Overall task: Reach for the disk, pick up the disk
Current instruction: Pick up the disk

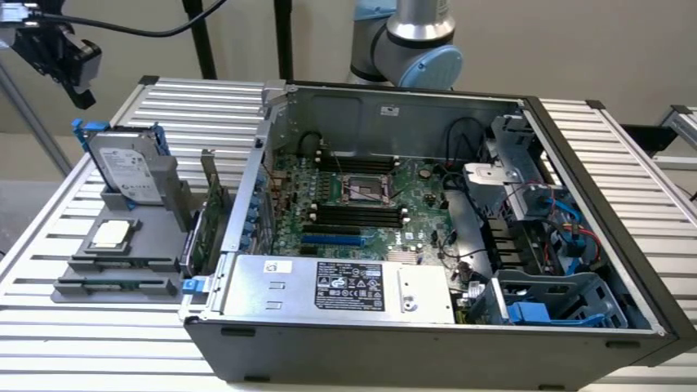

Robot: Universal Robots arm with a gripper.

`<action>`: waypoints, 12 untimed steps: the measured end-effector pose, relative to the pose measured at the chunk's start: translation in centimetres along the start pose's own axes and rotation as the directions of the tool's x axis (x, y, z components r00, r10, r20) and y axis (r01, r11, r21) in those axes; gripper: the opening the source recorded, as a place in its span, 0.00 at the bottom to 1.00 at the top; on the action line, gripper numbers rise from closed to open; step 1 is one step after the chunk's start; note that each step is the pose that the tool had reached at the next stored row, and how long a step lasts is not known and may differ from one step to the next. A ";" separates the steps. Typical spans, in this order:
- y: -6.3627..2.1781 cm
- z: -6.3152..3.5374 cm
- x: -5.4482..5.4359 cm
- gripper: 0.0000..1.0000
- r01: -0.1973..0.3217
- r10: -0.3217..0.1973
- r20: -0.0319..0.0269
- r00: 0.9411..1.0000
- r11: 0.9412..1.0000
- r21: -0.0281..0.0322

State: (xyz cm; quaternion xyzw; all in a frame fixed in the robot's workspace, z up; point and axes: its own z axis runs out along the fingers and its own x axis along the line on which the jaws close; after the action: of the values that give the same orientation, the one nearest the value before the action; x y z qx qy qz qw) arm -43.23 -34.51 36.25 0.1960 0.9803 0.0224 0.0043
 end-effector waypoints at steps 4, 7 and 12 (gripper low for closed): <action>0.00 0.01 0.0 0.11 -0.071 0.071 0.003 0.997 0.997 0.000; 0.00 0.01 0.0 0.11 -0.126 0.126 0.006 0.992 0.992 0.000; 0.00 0.01 0.0 0.11 -0.215 0.215 0.010 0.977 0.977 -0.001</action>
State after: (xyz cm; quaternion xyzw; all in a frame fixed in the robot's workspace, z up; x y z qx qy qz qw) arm -43.24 -34.51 36.24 0.3009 0.9534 0.0218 0.0067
